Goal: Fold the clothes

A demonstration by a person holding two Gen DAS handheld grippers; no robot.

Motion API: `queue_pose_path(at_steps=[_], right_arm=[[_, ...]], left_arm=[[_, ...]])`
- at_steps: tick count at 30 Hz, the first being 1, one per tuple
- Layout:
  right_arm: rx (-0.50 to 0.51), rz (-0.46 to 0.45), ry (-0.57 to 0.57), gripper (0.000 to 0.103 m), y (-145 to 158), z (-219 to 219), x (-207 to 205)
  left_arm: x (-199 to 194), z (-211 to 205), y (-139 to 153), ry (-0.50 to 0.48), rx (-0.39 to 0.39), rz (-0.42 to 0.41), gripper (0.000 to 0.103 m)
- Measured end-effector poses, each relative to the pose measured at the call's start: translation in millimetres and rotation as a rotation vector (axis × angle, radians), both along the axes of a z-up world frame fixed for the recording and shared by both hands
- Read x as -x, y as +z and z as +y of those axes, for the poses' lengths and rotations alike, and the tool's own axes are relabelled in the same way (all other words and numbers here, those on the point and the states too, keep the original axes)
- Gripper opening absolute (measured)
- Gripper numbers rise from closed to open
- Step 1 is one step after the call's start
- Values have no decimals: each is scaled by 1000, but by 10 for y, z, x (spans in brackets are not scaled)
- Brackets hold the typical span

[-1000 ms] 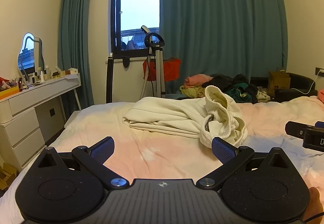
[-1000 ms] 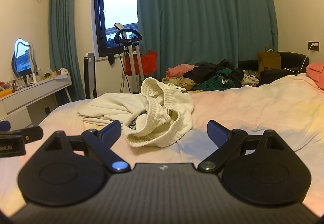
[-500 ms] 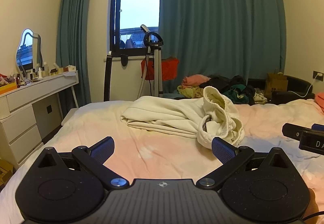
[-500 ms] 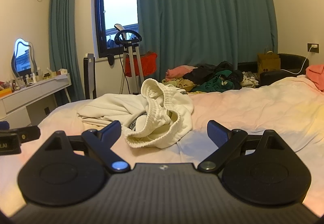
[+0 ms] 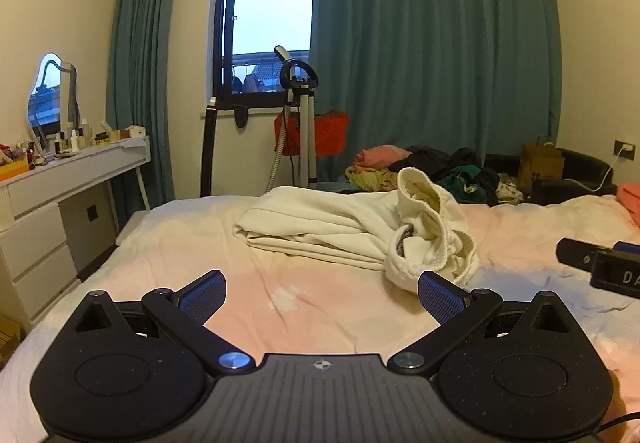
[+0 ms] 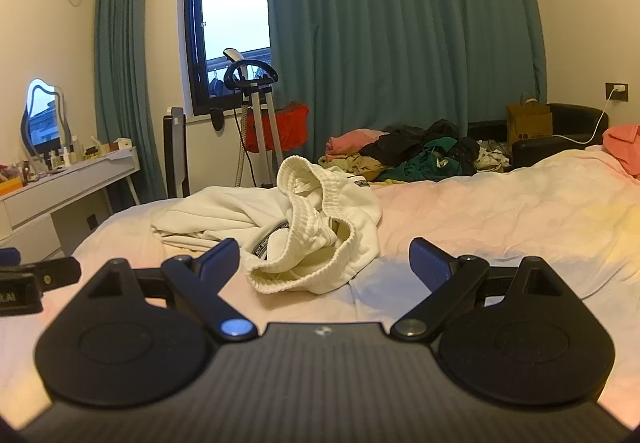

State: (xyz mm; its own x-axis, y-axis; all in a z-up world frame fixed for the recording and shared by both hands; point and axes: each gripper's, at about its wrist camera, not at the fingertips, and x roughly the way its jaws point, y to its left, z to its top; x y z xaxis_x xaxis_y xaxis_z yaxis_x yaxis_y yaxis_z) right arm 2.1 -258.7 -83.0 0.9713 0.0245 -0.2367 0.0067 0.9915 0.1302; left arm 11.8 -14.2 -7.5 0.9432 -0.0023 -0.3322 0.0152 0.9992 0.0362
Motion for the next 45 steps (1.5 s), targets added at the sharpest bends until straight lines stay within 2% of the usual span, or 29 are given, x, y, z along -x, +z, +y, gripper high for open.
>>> queue_pose_path(at_steps=[8,12,17,20,24,26,28,32,35,37,39,41,42,43,45], right_arm=[[-18,9,-18,93,38,-27,-7],[-37,20,-22,93,169,-38,-122],[-118,-89,-32,93,626,-135,-258],[-163,-158,-6,93,762,-251,-373],[-212,-122,-59,93,548,-441,-469],[-242,-71,-90,93,321,-563,-491],[-281,-9,-108,93,130,-686,-523],[-317,52,-155,93,-96,-826,-596],[-347,59,-175,93,-179,-885,-688],[-349,74,-180,93,-247,-872,-822],[-335,97,-160,93,-293,-859,-954],[-308,123,-144,93,-355,-839,-1024],[-303,135,-126,93,-370,-837,-1050],[-311,129,-116,93,-367,-853,-1046],[-329,115,-98,93,-361,-887,-1034]], left_arm=[[-14,48,-33,-24,60,14,103],[-67,49,-78,-21,61,15,103],[-262,16,-173,-41,69,66,103],[-466,-97,-244,-86,75,100,103],[-800,-373,-396,-169,22,141,102],[-966,-511,-473,-210,-5,162,102],[-1194,-663,-611,-209,-29,178,96],[-1666,-820,-842,-173,30,216,92],[-1982,-913,-989,-141,50,230,85],[-2175,-975,-1084,-111,26,237,62],[-2303,-969,-1121,-46,19,242,51],[-2398,-854,-1111,3,103,262,37],[-2393,-792,-1082,20,133,257,23],[-2381,-732,-1050,38,158,250,14],[-2321,-589,-931,71,189,209,11]])
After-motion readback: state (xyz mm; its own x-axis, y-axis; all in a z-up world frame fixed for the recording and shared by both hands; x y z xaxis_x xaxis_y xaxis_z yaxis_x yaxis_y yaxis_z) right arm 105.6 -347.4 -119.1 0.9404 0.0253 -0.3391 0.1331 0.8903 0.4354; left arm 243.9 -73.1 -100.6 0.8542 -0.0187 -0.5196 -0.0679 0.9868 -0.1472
